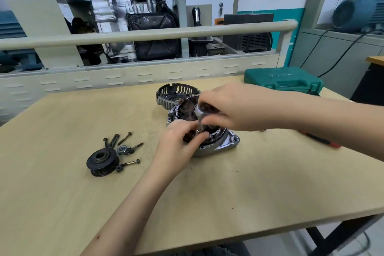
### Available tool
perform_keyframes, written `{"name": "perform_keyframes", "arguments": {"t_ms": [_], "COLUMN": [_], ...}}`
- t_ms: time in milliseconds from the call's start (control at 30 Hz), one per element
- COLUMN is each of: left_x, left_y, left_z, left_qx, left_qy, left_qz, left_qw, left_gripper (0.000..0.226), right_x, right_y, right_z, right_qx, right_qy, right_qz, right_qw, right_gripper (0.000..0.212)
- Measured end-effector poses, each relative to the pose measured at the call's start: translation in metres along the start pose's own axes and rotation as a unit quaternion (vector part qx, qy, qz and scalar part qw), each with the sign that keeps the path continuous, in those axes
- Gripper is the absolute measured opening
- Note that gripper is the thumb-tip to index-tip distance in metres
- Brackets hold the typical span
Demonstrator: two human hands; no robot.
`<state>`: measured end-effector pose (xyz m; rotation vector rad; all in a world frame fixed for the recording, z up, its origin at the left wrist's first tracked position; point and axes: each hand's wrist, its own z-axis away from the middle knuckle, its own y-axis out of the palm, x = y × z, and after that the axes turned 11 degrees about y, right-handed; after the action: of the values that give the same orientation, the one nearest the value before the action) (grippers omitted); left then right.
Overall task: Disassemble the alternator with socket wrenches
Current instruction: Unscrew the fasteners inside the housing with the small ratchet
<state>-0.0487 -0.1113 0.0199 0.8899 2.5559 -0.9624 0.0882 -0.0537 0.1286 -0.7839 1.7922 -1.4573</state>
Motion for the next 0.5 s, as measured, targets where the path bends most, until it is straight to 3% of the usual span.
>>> {"name": "perform_keyframes", "arguments": {"t_ms": [67,167,233,333,400,500], "left_x": [0.0026,0.0009,-0.0004,0.0038,0.0037,-0.0013], "left_y": [-0.0028,0.0006,0.0028,-0.0012,-0.0025,0.0031], "left_z": [0.0009,-0.0017,-0.0024,0.0010,0.0026,-0.0002], "left_qx": [0.015,-0.029,-0.049,-0.010,0.007,-0.020], "left_qy": [-0.012,-0.034,-0.035,-0.027,-0.039,-0.020], "left_qz": [0.025,-0.009,-0.020,0.034,0.059,-0.043], "left_qw": [1.000,0.999,0.998,0.999,0.997,0.999], "left_gripper": [0.010,0.008,0.012,0.009,0.009,0.016], "right_x": [-0.0016,0.0003,0.0036,0.0024,0.0020,0.0079], "right_y": [0.0003,-0.0002,-0.0017,0.0005,-0.0014,-0.0050], "right_z": [-0.0021,-0.0040,-0.0003,0.0035,0.0038,0.0047], "right_qx": [0.011,-0.005,-0.017,0.011,0.019,-0.014], "right_qy": [-0.006,0.001,0.016,-0.020,-0.041,0.009], "right_qz": [-0.002,0.049,0.019,-0.066,-0.051,0.027], "right_qw": [1.000,0.999,1.000,0.998,0.998,0.999], "right_gripper": [0.032,0.031,0.035,0.029,0.030,0.046]}}
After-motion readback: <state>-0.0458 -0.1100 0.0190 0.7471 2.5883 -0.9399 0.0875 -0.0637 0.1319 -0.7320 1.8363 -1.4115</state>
